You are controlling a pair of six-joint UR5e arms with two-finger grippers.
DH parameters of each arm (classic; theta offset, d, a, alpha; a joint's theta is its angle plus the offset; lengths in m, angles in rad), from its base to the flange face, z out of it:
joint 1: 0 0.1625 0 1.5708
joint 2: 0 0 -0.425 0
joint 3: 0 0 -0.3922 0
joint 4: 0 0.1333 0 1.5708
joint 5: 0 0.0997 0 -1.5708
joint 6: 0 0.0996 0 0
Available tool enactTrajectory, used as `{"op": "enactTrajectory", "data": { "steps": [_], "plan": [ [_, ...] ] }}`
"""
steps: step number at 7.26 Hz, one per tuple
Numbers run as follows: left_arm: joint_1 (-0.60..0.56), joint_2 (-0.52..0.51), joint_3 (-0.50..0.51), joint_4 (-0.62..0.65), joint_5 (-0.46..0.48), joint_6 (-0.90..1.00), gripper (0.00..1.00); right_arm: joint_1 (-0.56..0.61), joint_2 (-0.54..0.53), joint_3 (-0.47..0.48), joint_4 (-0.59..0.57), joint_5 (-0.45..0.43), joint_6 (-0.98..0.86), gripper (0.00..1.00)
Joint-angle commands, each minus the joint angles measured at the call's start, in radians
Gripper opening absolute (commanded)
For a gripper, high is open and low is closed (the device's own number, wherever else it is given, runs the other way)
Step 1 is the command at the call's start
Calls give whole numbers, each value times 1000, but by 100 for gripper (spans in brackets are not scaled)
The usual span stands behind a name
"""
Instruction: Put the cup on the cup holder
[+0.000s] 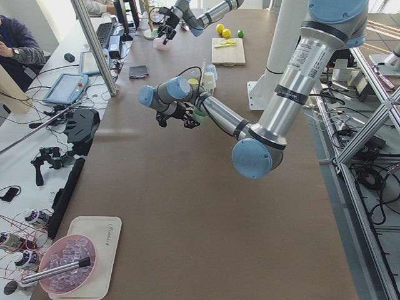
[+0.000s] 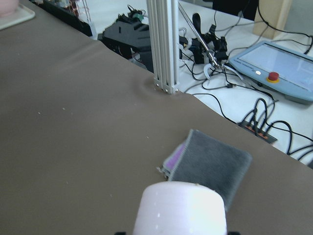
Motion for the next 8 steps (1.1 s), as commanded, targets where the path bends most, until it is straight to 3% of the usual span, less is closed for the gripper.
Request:
{"op": "enactTrajectory", "data": {
  "steps": [1,6,8],
  "plan": [
    [-47,-14,-58,-51,13,-1,59,-116,0,90,48,-186,52,40],
    [-120,11,-68,-486,149,-195,55,-317,-32,92,294,-518,65,40],
    [-120,35,-70,-778,215,-356,54,-374,-51,92,337,-596,-25,40]
  ]
}}
